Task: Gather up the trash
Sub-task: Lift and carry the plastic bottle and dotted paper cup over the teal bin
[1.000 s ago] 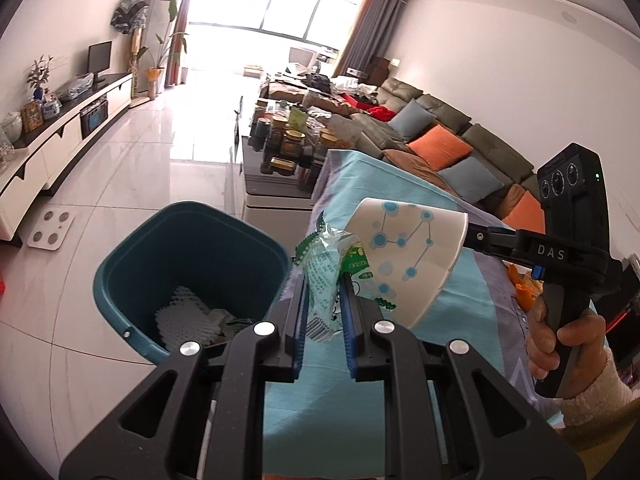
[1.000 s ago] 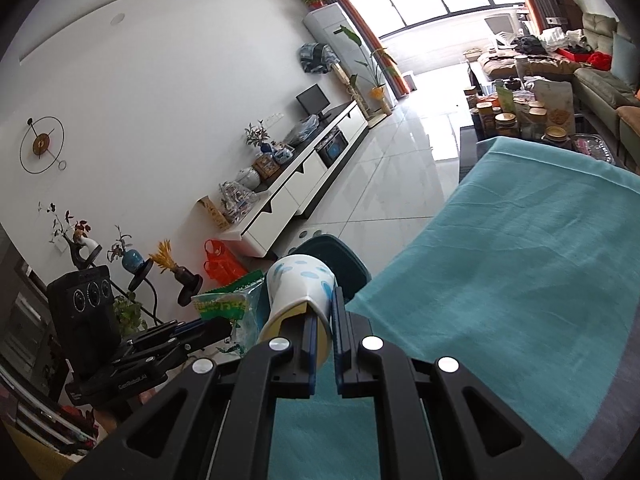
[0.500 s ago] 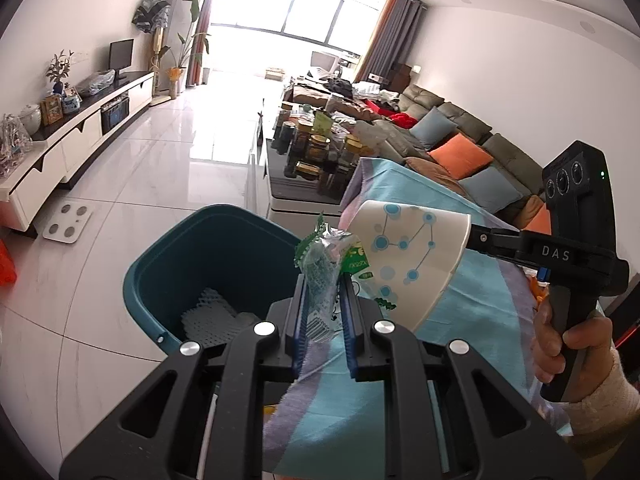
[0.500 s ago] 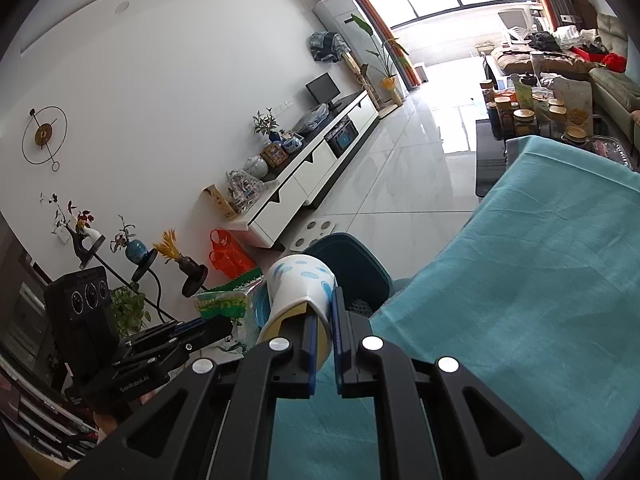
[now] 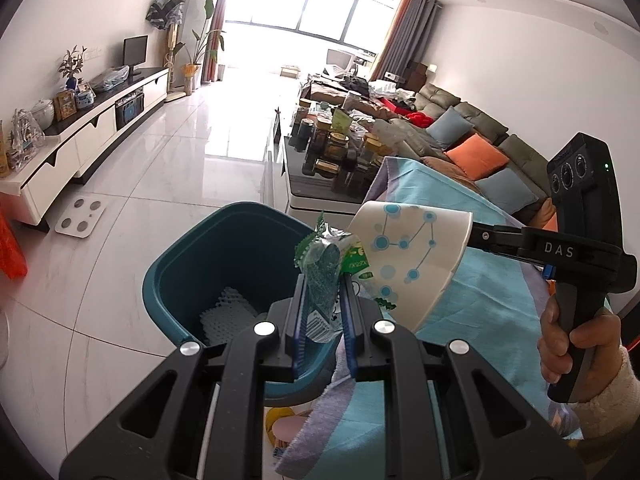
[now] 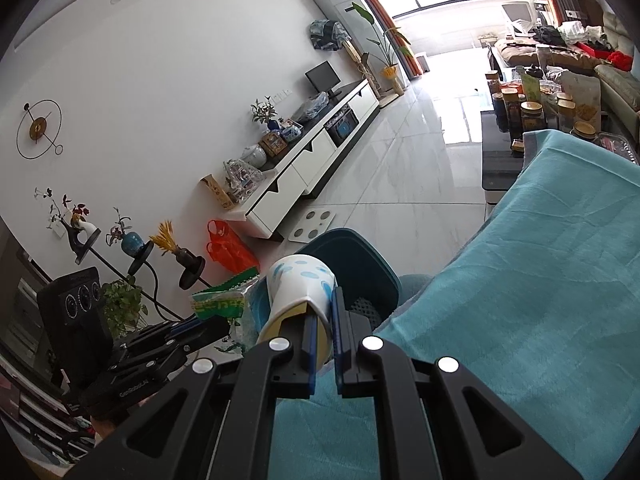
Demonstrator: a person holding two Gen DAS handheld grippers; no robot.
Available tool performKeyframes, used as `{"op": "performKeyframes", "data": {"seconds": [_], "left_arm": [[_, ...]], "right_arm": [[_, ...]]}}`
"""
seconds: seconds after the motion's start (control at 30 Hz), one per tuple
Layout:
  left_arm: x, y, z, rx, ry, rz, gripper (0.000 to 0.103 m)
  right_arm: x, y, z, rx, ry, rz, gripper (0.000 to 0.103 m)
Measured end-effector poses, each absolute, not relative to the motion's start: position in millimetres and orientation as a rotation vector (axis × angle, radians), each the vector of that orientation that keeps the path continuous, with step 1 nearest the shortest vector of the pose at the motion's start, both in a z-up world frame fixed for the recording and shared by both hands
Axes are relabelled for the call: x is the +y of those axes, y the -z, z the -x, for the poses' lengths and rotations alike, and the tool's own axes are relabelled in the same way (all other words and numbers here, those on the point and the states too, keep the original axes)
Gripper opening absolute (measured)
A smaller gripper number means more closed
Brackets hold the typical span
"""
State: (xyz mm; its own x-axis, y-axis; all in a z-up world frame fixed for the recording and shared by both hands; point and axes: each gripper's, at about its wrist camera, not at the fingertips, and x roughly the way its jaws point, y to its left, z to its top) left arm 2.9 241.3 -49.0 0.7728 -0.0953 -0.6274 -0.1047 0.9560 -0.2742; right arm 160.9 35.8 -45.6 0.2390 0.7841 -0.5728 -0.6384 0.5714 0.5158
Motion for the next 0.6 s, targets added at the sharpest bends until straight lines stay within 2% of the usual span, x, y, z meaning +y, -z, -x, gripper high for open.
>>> {"op": "performKeyframes", "data": {"seconds": [0.6], "left_arm": [[246,61,-16,0.716,-0.06,0.307,0.016]], "right_arm": [[63,55,-168,0.933,-0.961,-0.158,0.006]]}}
